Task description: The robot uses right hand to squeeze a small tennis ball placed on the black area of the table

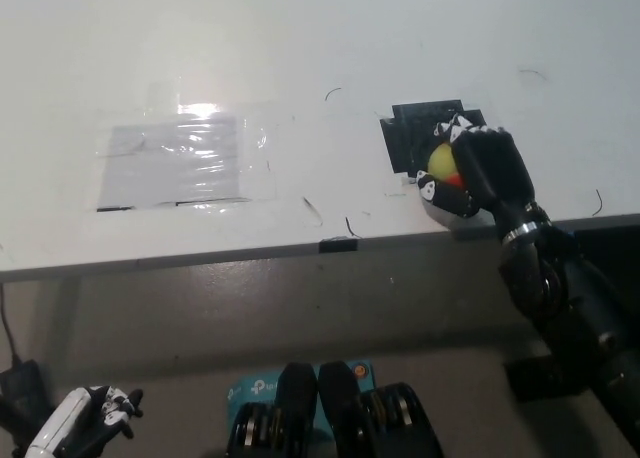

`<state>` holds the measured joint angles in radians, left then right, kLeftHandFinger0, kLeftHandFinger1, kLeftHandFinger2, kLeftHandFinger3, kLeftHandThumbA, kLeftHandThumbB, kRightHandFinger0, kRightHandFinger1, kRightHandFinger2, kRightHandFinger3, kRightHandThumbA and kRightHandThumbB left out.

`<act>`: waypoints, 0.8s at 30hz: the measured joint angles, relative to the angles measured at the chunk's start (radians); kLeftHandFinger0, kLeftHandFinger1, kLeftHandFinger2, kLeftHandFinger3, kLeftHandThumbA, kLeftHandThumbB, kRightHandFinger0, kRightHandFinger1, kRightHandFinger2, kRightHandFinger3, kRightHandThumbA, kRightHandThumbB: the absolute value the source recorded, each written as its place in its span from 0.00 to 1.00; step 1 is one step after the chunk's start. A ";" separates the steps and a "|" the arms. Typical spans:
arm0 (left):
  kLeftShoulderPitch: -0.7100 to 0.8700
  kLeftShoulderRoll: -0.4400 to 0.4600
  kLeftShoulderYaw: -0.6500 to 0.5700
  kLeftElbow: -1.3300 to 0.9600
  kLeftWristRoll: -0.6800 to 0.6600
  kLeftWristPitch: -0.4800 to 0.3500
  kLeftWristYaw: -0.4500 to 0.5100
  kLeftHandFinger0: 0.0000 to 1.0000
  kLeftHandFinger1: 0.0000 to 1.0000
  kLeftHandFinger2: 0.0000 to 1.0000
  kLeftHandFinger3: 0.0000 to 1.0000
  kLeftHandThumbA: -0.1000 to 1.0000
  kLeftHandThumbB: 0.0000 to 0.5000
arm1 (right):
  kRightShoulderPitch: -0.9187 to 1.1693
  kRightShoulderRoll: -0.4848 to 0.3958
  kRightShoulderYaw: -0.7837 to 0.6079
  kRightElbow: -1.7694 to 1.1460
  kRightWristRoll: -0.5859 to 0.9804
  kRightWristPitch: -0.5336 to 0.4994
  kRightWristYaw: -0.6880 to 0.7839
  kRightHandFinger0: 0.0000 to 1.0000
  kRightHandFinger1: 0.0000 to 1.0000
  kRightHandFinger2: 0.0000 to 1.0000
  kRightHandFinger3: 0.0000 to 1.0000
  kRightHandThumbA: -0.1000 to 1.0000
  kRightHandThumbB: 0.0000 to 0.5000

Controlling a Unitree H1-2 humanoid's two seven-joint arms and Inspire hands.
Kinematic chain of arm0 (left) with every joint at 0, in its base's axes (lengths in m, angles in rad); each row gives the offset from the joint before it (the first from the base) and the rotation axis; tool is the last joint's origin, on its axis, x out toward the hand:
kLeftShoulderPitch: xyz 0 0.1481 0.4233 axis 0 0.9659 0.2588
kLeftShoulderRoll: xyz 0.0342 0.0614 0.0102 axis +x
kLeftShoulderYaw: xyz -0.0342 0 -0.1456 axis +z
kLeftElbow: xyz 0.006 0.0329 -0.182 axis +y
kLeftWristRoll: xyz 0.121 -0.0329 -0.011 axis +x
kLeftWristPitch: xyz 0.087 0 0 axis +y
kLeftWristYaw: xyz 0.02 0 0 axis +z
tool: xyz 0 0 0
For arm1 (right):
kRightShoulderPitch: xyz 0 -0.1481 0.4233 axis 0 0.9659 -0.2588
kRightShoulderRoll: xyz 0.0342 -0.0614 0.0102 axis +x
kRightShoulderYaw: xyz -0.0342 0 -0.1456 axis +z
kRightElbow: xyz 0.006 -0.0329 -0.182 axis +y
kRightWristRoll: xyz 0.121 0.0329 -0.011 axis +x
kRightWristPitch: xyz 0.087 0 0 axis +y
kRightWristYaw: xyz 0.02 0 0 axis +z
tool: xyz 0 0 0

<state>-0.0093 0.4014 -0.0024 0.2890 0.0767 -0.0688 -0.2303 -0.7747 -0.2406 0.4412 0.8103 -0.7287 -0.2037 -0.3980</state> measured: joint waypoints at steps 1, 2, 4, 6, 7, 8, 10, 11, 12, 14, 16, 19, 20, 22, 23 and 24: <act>0.000 0.000 0.000 0.000 0.000 0.000 0.000 0.10 0.06 0.25 0.36 0.68 0.93 | -0.011 0.000 0.003 0.012 -0.003 0.006 0.004 0.00 0.38 0.67 0.41 0.00 0.00; 0.000 0.000 0.000 0.000 0.000 0.000 0.000 0.11 0.08 0.27 0.36 0.68 0.96 | -0.019 0.000 0.004 0.021 -0.004 0.013 0.012 0.03 0.41 0.69 0.53 0.00 0.00; 0.001 0.000 0.000 0.000 0.000 0.000 0.000 0.12 0.08 0.27 0.36 0.68 0.93 | -0.030 0.001 0.006 0.037 -0.007 0.034 0.032 0.05 0.39 0.60 0.62 0.00 0.00; 0.002 0.000 0.000 0.000 0.000 0.000 0.000 0.14 0.11 0.31 0.39 0.68 0.94 | -0.034 0.001 0.011 0.045 -0.011 0.062 0.055 0.28 0.57 0.69 0.90 0.00 0.10; 0.004 0.000 0.000 0.000 0.001 0.000 0.000 0.15 0.10 0.30 0.38 0.67 0.95 | -0.036 0.003 0.015 0.054 -0.014 0.075 0.065 0.28 0.55 0.68 0.93 0.00 0.13; 0.005 0.000 0.000 0.000 0.001 0.000 0.000 0.16 0.10 0.29 0.37 0.67 0.94 | -0.036 0.004 0.019 0.062 -0.015 0.086 0.074 0.25 0.55 0.69 0.99 0.00 0.15; 0.008 -0.001 0.000 -0.001 0.001 0.001 0.000 0.13 0.09 0.29 0.38 0.67 0.94 | -0.036 0.006 0.028 0.075 -0.016 0.106 0.088 0.33 0.61 0.76 1.00 0.00 0.14; 0.009 -0.001 0.000 -0.002 0.001 0.001 0.000 0.14 0.10 0.29 0.38 0.68 0.93 | -0.036 0.006 0.032 0.077 -0.017 0.113 0.091 0.52 0.81 0.95 1.00 0.04 0.12; 0.009 -0.001 0.000 -0.002 0.001 0.001 0.000 0.14 0.10 0.29 0.38 0.68 0.93 | -0.038 0.006 0.035 0.077 -0.018 0.121 0.094 0.65 0.90 1.00 1.00 0.06 0.11; 0.009 -0.001 -0.001 -0.002 0.001 0.001 0.000 0.11 0.08 0.28 0.38 0.67 0.92 | -0.045 0.006 0.048 0.076 -0.024 0.143 0.108 0.74 1.00 1.00 1.00 0.13 0.16; 0.009 -0.001 0.000 -0.002 0.001 0.001 0.000 0.08 0.06 0.27 0.39 0.66 0.92 | -0.050 0.007 0.054 0.075 -0.029 0.161 0.123 0.96 1.00 1.00 1.00 0.21 0.21; 0.009 -0.001 0.000 -0.002 0.001 0.001 0.000 0.13 0.09 0.27 0.39 0.67 0.98 | -0.052 0.007 0.052 0.064 -0.031 0.190 0.146 1.00 1.00 1.00 1.00 0.40 0.56; 0.009 -0.001 0.000 -0.002 0.001 0.001 0.000 0.13 0.08 0.27 0.39 0.67 0.98 | -0.052 0.009 0.048 0.057 -0.031 0.201 0.151 1.00 1.00 1.00 1.00 0.42 0.60; 0.009 -0.001 0.000 -0.002 0.001 0.002 0.000 0.14 0.09 0.27 0.38 0.69 0.97 | -0.051 0.014 0.044 0.046 -0.032 0.226 0.160 1.00 1.00 1.00 1.00 0.60 0.79; 0.009 -0.001 0.000 -0.002 0.001 0.002 0.000 0.14 0.09 0.29 0.38 0.70 0.99 | -0.051 0.014 0.044 0.044 -0.032 0.229 0.162 1.00 1.00 1.00 1.00 0.65 0.89; 0.009 -0.001 0.000 -0.002 0.001 0.002 0.000 0.15 0.10 0.29 0.39 0.69 0.99 | -0.048 0.016 0.044 0.024 -0.035 0.259 0.179 1.00 1.00 1.00 1.00 0.69 1.00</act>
<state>-0.0006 0.4005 -0.0028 0.2870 0.0782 -0.0668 -0.2300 -0.8228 -0.2246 0.4850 0.8341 -0.7633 0.0556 -0.2186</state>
